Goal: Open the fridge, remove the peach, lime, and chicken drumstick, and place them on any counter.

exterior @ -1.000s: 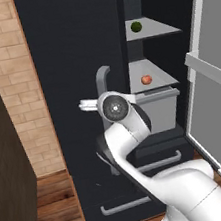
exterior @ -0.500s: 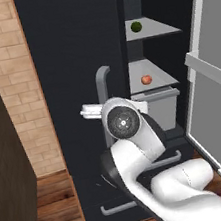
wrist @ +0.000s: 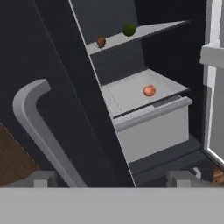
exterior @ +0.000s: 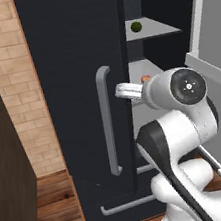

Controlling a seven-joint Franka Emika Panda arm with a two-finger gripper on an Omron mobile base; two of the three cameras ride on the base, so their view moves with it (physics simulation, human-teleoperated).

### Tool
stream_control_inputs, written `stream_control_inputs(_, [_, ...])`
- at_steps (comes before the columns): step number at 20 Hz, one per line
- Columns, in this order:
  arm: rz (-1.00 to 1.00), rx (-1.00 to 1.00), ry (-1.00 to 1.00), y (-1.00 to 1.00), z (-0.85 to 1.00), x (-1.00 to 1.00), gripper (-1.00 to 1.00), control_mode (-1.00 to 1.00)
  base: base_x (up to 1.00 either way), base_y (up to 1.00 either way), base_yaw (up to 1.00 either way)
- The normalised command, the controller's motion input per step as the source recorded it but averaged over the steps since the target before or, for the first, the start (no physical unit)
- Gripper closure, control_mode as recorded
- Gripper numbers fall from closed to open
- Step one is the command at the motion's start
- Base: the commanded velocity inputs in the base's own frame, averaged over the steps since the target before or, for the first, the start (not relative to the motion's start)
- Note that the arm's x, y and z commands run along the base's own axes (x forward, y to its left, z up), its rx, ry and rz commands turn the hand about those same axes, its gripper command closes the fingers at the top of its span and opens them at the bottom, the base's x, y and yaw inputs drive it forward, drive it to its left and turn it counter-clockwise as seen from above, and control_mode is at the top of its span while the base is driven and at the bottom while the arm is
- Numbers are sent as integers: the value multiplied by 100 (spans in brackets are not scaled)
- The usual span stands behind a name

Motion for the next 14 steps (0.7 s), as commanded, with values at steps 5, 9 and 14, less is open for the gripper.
stream_control_inputs(5, [17, 20, 5, -86, -4, 16, -100, -100, 0, 0, 0])
stream_control_inputs(9, [49, 3, 8, -29, -12, 32, -100, -100, 0, 0, 0])
stream_control_inputs(14, [31, -3, 8, 1, -2, 52, -100, -100, 0, 0, 0])
